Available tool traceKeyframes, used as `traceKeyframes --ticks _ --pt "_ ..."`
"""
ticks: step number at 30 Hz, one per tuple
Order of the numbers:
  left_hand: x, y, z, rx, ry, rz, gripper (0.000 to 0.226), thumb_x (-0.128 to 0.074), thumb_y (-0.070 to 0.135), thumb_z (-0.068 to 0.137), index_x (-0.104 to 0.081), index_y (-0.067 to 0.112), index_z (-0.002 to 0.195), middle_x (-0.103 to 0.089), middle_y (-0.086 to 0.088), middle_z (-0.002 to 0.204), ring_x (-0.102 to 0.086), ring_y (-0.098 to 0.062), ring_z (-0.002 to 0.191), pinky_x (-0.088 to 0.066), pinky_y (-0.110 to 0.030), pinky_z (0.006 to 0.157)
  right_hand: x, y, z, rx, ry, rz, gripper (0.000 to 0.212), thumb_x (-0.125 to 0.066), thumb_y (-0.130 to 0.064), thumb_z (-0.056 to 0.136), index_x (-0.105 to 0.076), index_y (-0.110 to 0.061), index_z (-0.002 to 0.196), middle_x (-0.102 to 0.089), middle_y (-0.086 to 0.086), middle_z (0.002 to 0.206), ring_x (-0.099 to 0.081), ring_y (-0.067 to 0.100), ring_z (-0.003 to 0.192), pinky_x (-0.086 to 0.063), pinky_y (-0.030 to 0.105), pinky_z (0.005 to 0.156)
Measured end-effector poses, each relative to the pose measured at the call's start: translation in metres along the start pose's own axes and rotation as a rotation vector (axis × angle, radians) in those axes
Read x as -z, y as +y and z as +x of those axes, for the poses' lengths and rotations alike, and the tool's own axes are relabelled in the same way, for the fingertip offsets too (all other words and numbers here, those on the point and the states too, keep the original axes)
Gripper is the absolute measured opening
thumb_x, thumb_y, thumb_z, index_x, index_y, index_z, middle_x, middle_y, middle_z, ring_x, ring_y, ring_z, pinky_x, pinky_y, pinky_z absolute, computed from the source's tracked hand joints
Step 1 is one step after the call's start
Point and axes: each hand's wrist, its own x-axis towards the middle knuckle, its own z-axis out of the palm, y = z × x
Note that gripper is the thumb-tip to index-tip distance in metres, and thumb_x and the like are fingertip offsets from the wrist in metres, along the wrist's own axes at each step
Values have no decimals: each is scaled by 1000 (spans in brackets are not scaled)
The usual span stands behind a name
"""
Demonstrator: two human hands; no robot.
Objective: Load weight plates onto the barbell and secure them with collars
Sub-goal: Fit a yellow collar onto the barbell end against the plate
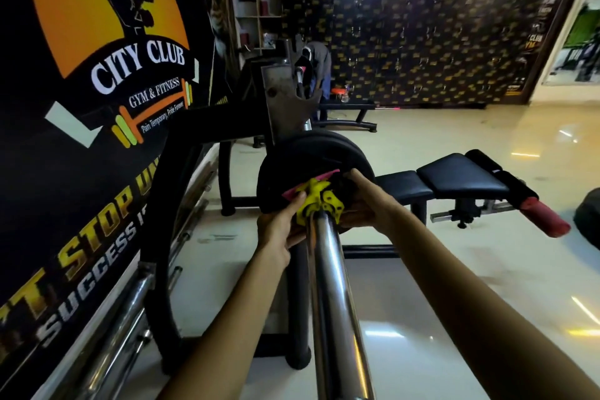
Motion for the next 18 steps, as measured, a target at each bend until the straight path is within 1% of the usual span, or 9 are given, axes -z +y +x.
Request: traceKeyframes --ticks 3,5,6,7,9,10,11,13,18 --pt "1 0 3 29 4 -13 53 -79 32 70 -64 9 114 -70 -13 107 -66 -20 80 -50 -20 44 7 12 0 -74 -105 149 64 -58 -58 77 -62 -5 112 -71 16 107 -69 27 93 -58 40 74" --pt "2 0 3 42 -22 -24 53 -79 33 69 -64 8 114 -70 -13 107 -66 -19 77 -50 -19 43 4 14 -2 -137 -226 273 68 -54 -58 80 -57 -3 119 -64 18 119 -61 30 110 -52 44 90" --pt "3 -1 3 43 -26 -26 53 -78 33 69 -64 8 114 -70 -13 106 -66 -18 76 -50 -18 43 2 15 -2 -149 -231 311 68 -53 -56 81 -55 -1 120 -61 20 121 -59 31 111 -48 43 95" --pt "3 -1 4 37 -23 -29 54 -79 33 69 -64 7 114 -70 -13 105 -66 -18 74 -50 -18 43 0 16 -3 -156 -200 336 65 -55 -54 81 -56 0 116 -62 20 115 -61 29 100 -50 39 90" --pt "3 -1 4 21 -10 -43 53 -80 32 68 -65 7 113 -70 -12 99 -66 -16 68 -50 -19 44 -4 23 -4 -169 -98 404 53 -60 -50 81 -60 2 92 -66 14 79 -57 19 59 -55 27 60" --pt "2 -1 4 16 -6 -49 53 -80 31 68 -65 7 112 -71 -11 96 -66 -16 66 -50 -19 44 -5 28 -3 -177 -63 467 49 -61 -46 81 -58 2 78 -62 10 58 -49 15 40 -50 22 43" --pt "2 -2 5 14 -4 -54 52 -80 31 68 -66 7 112 -70 -10 94 -66 -15 65 -50 -19 44 -7 33 -2 -179 -37 523 46 -62 -43 82 -55 0 68 -54 7 44 -39 11 29 -43 18 33" --pt "3 -2 7 8 -3 -57 51 -79 30 69 -65 7 112 -70 -11 95 -66 -16 66 -50 -20 44 -11 40 -1 -170 -24 583 45 -62 -40 84 -50 -6 57 -43 1 33 -29 8 22 -34 14 27" --pt "2 -4 5 -10 -4 -45 50 -79 30 70 -65 8 112 -70 -13 104 -67 -18 73 -52 -26 54 -13 46 1 -163 -29 686 41 -65 -37 83 -54 -3 64 -49 2 34 -39 10 21 -32 13 26"
